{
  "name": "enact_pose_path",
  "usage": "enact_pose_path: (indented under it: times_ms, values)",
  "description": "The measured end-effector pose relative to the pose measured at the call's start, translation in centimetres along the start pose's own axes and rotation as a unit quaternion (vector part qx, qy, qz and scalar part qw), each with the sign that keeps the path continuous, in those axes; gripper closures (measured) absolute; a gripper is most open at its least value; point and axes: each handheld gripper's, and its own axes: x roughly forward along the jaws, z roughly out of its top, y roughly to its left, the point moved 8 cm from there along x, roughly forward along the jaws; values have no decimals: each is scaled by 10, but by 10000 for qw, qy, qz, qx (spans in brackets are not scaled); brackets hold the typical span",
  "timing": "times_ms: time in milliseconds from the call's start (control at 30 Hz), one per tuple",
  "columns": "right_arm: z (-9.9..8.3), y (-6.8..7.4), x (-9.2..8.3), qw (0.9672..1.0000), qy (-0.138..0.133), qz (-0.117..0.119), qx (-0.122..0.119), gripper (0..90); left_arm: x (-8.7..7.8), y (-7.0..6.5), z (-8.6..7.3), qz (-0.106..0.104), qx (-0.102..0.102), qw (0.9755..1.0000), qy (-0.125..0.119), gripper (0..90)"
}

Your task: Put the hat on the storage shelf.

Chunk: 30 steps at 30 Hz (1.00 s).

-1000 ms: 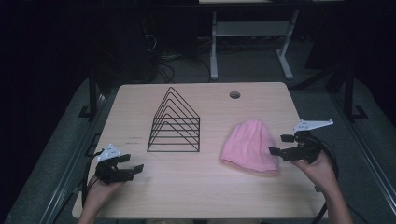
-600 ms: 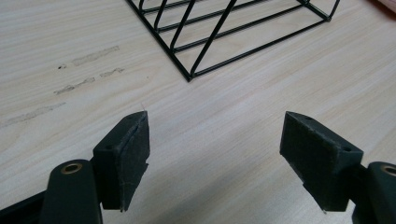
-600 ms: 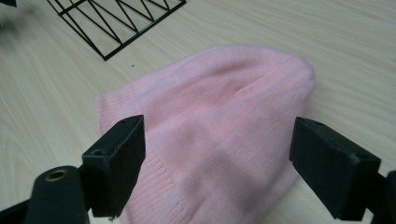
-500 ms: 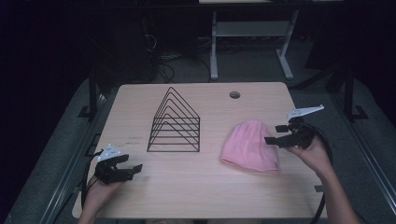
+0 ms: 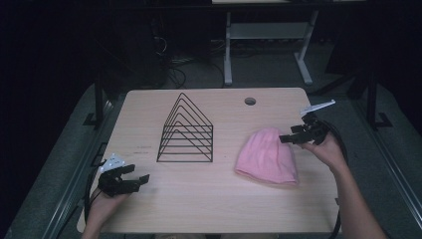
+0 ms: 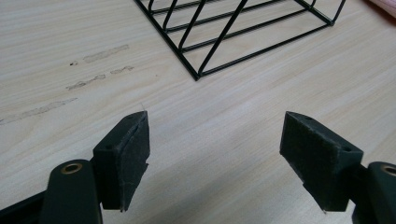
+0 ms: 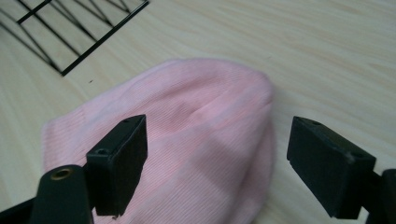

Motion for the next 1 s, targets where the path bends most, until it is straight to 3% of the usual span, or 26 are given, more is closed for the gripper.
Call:
enact_pose_path:
  times_ms: [333,433,1000]
  values:
    - [12,-11,17,9998,175,29,59,224,0,0,0,-22,3,10000,7,240]
    - [14,-14,22,9996,172,68,215,254,-1,0,1,-39,-49,10000,-52,240]
    - [3,-31,48,9971,471,116,580,446,3,0,1,-118,-9,9999,-15,240]
